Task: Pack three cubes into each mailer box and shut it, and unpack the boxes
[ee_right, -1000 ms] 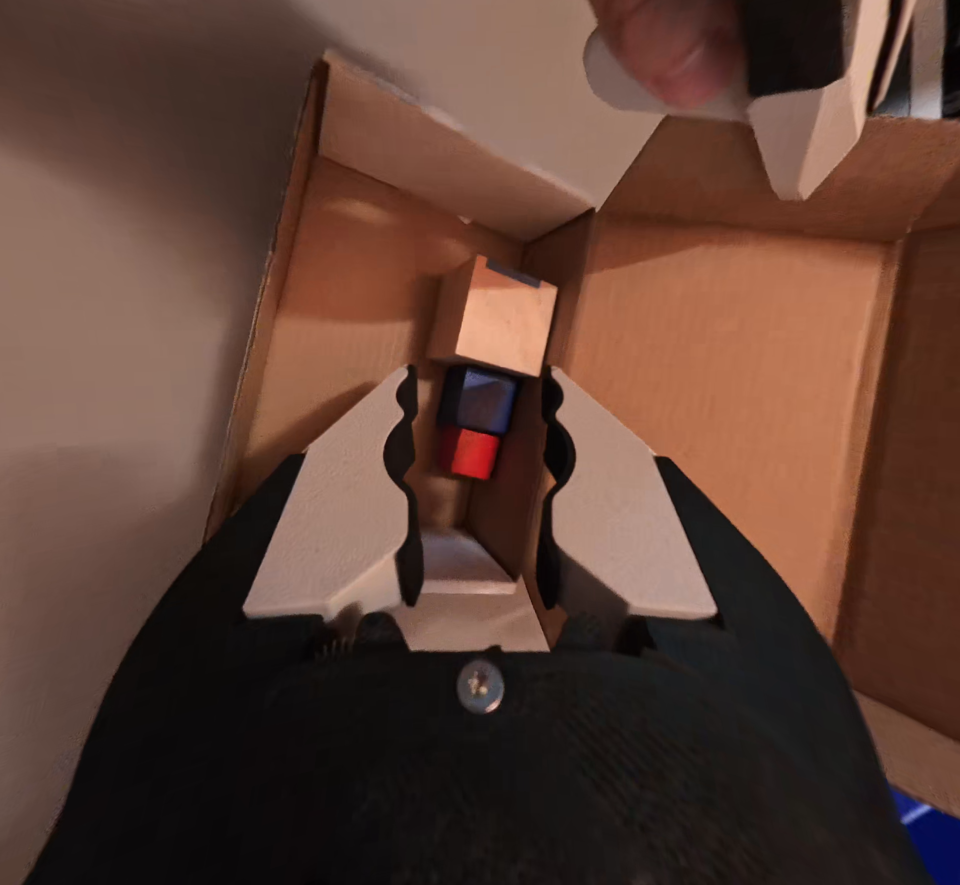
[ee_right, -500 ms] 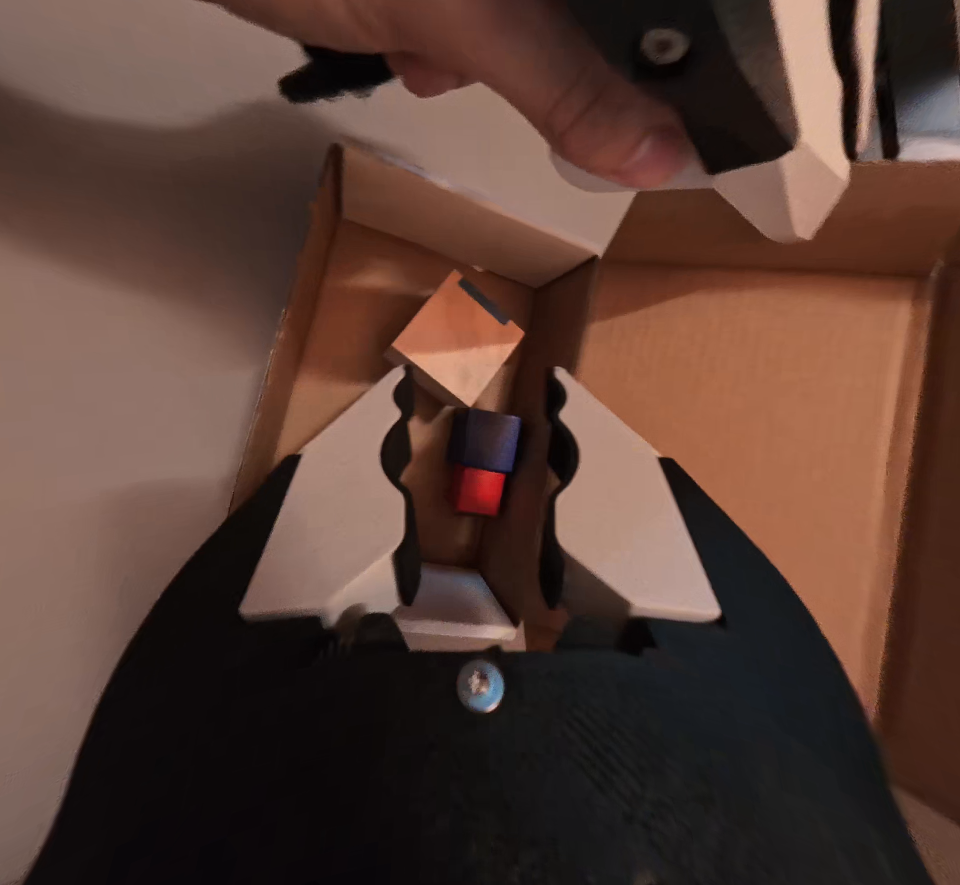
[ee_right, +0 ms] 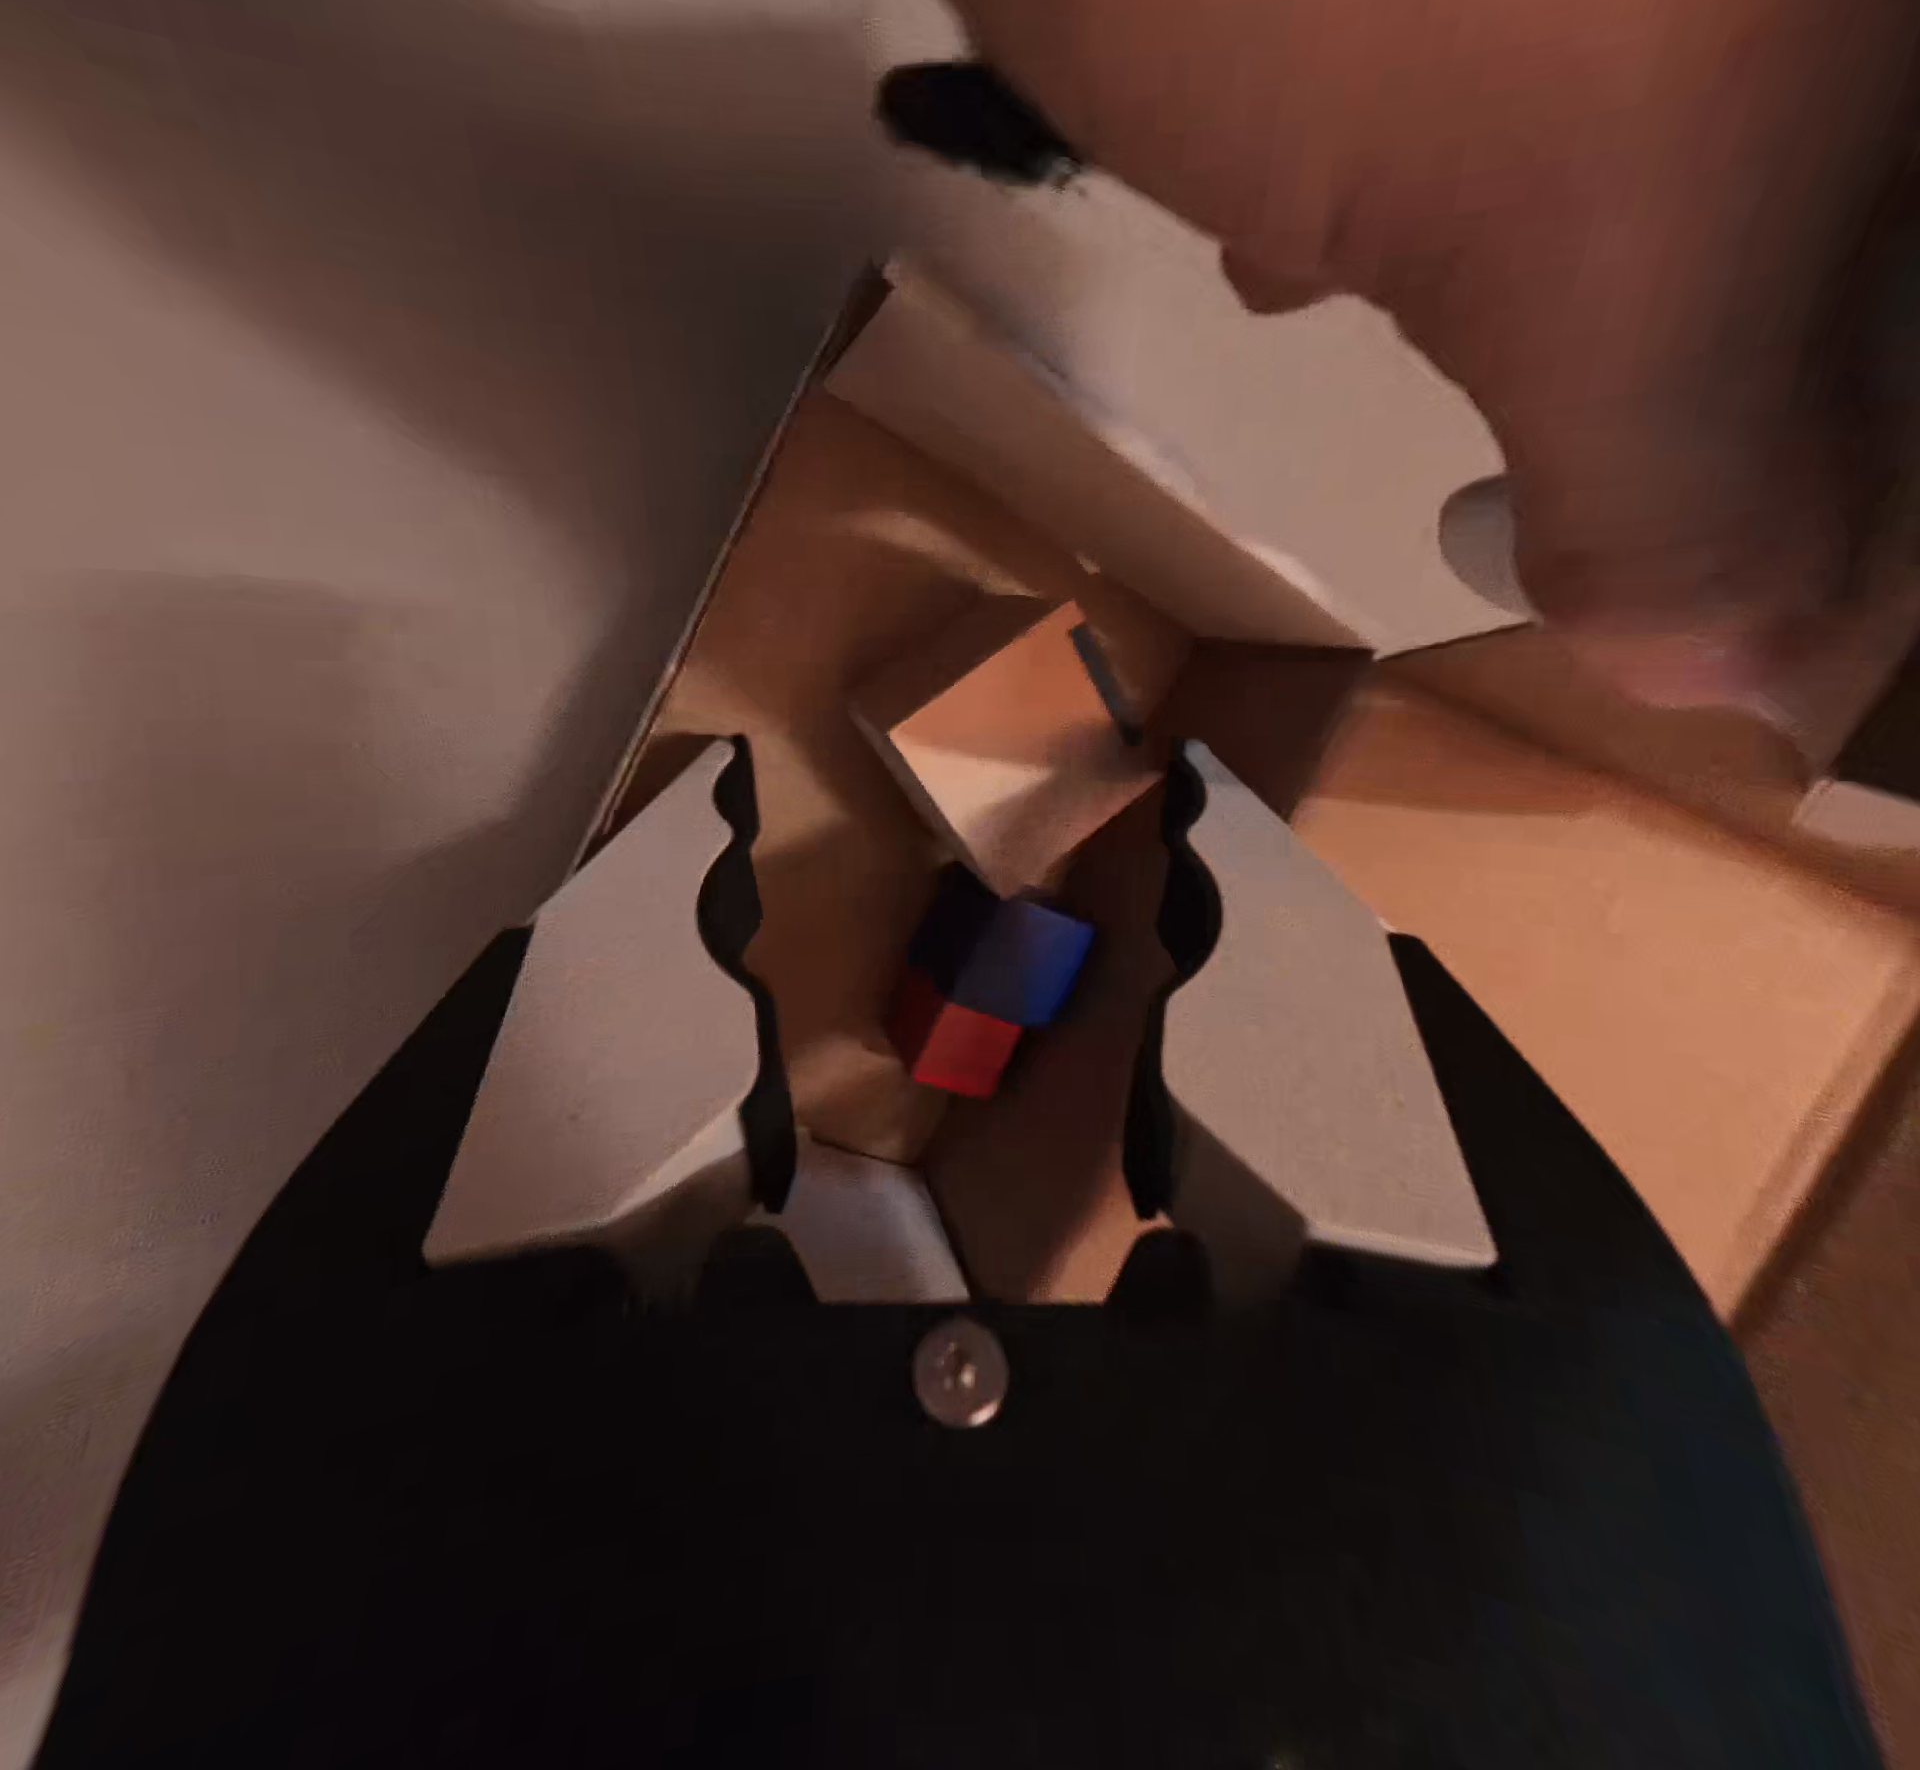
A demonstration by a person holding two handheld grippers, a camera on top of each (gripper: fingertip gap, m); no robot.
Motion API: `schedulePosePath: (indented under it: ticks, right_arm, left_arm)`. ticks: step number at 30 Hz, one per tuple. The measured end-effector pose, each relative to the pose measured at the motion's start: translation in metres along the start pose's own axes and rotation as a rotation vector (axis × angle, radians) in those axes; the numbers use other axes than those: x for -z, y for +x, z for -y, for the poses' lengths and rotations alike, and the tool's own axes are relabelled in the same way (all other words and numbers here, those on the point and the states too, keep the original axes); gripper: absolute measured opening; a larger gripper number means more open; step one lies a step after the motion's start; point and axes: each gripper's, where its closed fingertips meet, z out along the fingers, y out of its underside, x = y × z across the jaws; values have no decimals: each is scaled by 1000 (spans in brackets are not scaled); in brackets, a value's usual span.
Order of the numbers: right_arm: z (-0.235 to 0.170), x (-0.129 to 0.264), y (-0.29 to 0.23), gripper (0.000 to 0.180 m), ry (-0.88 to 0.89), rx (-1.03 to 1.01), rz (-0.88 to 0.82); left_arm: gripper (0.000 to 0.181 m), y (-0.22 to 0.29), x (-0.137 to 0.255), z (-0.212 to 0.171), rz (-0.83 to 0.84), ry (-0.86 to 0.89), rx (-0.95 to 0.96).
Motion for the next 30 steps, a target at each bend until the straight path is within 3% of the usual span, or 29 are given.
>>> schedulePosePath:
  ticks: [8,13,16,19,23,26,30]
  right_arm:
    - [-5,1,15,48,-41,366,89]
    - [-7,-7,5,59,-59,373,228]
    - [-6,-7,6,45,-68,384,245]
    - [9,10,8,44,-15,358,214]
    - [31,72,8,45,133,281,144]
    - [-1,127,36,44,129,150,-6]
    - [-129,188,113,45,-33,-225,-334]
  left_arm:
    - [0,-3,-4,-1,-39,1,30]
    - [0,-1,-8,0,-58,-5,39]
    - [0,-2,-10,-1,-54,-6,31]
    - [0,-6,-10,-1,-39,-3,25]
    - [0,-11,-9,-1,-32,2,26]
    - [0,-17,-6,0,6,3,4]
    - [0,-27,-3,1,75,13,-41]
